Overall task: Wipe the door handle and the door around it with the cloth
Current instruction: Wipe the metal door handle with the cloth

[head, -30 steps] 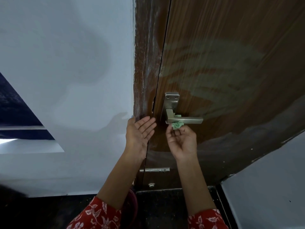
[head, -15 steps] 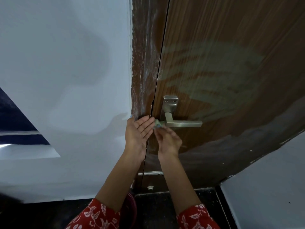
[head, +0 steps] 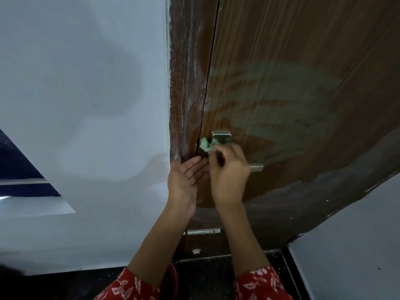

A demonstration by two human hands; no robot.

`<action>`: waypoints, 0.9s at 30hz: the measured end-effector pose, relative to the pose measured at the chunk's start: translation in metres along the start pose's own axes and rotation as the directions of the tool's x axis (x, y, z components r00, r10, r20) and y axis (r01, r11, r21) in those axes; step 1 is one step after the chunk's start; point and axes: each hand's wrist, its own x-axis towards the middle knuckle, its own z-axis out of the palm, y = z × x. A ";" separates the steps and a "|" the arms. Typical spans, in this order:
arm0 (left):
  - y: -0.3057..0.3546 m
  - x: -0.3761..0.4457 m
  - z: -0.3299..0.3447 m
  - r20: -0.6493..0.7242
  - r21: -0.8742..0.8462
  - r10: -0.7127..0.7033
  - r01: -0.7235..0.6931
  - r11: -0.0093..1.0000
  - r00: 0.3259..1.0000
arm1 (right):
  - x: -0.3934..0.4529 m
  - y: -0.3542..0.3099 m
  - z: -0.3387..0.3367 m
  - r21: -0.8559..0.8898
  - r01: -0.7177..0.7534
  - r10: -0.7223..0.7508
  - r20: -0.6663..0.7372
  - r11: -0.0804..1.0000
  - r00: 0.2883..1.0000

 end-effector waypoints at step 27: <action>-0.001 -0.009 0.001 0.003 0.035 0.033 -0.033 0.999 0.999 | 0.032 0.002 0.003 -0.075 0.286 -0.294 -0.124 0.955 0.948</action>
